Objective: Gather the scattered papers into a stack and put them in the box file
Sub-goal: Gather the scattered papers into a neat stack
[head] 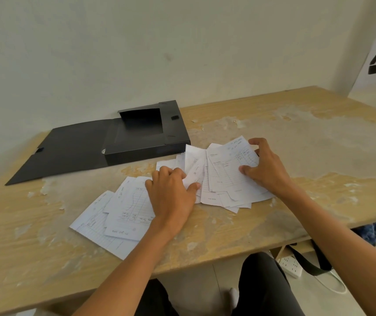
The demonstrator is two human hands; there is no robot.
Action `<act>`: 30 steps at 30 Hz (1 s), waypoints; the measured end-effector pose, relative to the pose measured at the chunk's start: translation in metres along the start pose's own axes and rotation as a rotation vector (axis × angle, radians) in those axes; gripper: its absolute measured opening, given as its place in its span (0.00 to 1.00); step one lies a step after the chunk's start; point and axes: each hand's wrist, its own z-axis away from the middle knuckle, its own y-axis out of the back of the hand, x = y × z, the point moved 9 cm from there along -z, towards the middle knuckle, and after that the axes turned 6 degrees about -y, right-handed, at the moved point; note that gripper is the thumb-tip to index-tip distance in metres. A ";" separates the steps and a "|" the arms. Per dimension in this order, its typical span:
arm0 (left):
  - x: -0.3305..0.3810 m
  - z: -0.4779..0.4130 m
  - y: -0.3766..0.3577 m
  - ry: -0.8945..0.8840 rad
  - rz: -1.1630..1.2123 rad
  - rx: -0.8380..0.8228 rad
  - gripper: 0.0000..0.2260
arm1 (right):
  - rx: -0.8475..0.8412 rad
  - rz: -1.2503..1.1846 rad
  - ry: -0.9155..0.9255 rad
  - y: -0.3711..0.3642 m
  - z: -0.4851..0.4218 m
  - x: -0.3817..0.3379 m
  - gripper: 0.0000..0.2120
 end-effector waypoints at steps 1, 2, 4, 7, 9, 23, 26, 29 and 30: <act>0.003 0.001 0.004 -0.018 -0.040 0.022 0.15 | 0.005 -0.009 0.007 0.001 0.000 0.000 0.32; 0.007 0.002 0.007 -0.039 -0.084 0.033 0.14 | 0.009 -0.017 0.013 0.003 0.000 0.000 0.32; 0.012 0.002 0.010 -0.067 -0.089 0.050 0.11 | 0.015 -0.030 0.021 0.005 0.001 0.000 0.31; 0.014 -0.008 0.009 -0.023 0.216 0.038 0.09 | 0.033 -0.070 0.034 0.009 0.002 0.001 0.30; 0.015 -0.024 -0.002 0.012 0.388 -0.028 0.07 | 0.063 -0.149 0.021 0.014 0.002 0.004 0.28; 0.041 -0.050 -0.054 -0.198 0.321 -0.321 0.28 | 0.185 0.041 0.034 0.031 0.004 0.014 0.29; 0.029 -0.042 -0.050 -0.188 0.384 -0.281 0.30 | 0.110 -0.136 0.051 0.027 0.003 0.016 0.27; 0.017 -0.047 -0.043 -0.124 0.446 -0.204 0.26 | 0.050 -0.283 0.052 0.026 0.001 0.016 0.26; 0.015 -0.049 -0.040 -0.101 0.446 -0.183 0.26 | 0.036 -0.283 0.063 0.026 -0.001 0.014 0.27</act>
